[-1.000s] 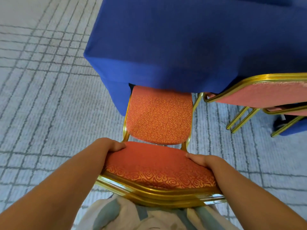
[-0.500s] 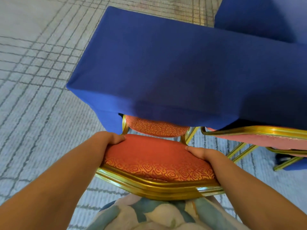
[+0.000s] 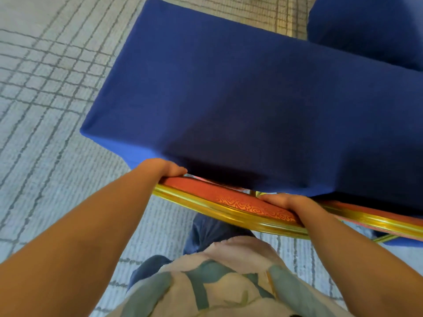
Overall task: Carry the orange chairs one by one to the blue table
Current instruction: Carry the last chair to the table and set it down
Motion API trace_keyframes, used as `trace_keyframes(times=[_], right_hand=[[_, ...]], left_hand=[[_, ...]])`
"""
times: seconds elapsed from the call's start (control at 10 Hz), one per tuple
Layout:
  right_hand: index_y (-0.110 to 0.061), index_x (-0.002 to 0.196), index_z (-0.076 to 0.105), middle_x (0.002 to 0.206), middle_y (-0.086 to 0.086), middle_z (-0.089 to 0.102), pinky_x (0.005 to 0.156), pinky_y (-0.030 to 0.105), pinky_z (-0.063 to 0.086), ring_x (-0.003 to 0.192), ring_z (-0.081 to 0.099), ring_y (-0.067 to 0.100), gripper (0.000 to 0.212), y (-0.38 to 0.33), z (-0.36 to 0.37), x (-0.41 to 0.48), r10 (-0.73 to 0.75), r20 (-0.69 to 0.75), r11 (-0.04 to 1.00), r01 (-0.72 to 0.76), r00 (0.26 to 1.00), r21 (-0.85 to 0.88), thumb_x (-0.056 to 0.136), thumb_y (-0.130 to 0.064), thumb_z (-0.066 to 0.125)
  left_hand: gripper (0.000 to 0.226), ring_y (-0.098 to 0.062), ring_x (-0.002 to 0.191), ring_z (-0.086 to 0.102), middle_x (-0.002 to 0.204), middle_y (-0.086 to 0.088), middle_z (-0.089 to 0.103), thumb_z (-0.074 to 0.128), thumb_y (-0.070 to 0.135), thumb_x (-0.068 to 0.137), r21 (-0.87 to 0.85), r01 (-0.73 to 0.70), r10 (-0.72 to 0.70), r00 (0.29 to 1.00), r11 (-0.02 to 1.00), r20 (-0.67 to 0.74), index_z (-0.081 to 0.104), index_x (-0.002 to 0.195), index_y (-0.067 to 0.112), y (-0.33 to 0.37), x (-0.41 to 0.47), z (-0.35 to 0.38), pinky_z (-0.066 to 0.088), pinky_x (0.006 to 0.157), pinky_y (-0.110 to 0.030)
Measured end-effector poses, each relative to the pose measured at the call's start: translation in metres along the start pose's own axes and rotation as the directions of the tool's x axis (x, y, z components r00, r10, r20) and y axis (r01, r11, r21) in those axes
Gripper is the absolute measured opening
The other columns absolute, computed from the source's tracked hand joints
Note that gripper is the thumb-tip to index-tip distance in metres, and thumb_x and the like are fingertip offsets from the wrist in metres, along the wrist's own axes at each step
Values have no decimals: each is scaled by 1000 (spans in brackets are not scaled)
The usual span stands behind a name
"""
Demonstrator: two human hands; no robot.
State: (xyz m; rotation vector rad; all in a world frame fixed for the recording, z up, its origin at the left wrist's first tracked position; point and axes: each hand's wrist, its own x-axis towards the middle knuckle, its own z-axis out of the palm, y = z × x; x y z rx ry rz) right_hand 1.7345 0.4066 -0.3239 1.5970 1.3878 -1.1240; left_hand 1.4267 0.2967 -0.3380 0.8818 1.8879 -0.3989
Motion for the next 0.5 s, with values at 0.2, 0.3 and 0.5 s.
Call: trace_keyframes(times=[0.2,0.3,0.5], right_hand=[[-17,121,57,126,6,55,84,37,39,115,55,27,53,-19,-18,-23,13,-15,995,-15,1000,-101,91,-60,53],[-11,96,61,110,11,58,76,30,40,88,57,23,41,-32,-11,-32,-50,-137,997,43,989,-58,92,-51,57],[-12,74,56,92,10,57,73,25,36,85,52,23,35,-70,6,-46,-39,-324,987,87,945,135,95,-40,57]], left_hand=[[58,-28,99,53,139,-13,49,34,54,99,170,7,-39,982,985,186,48,138,12,24,-20,-35,42,86,-32],[66,-26,102,58,143,-12,46,38,58,97,229,-50,2,978,972,208,40,145,12,24,-24,-49,47,82,-34],[68,-29,123,54,137,-12,54,36,59,97,243,-225,106,900,944,422,41,144,10,34,-9,-87,49,94,-45]])
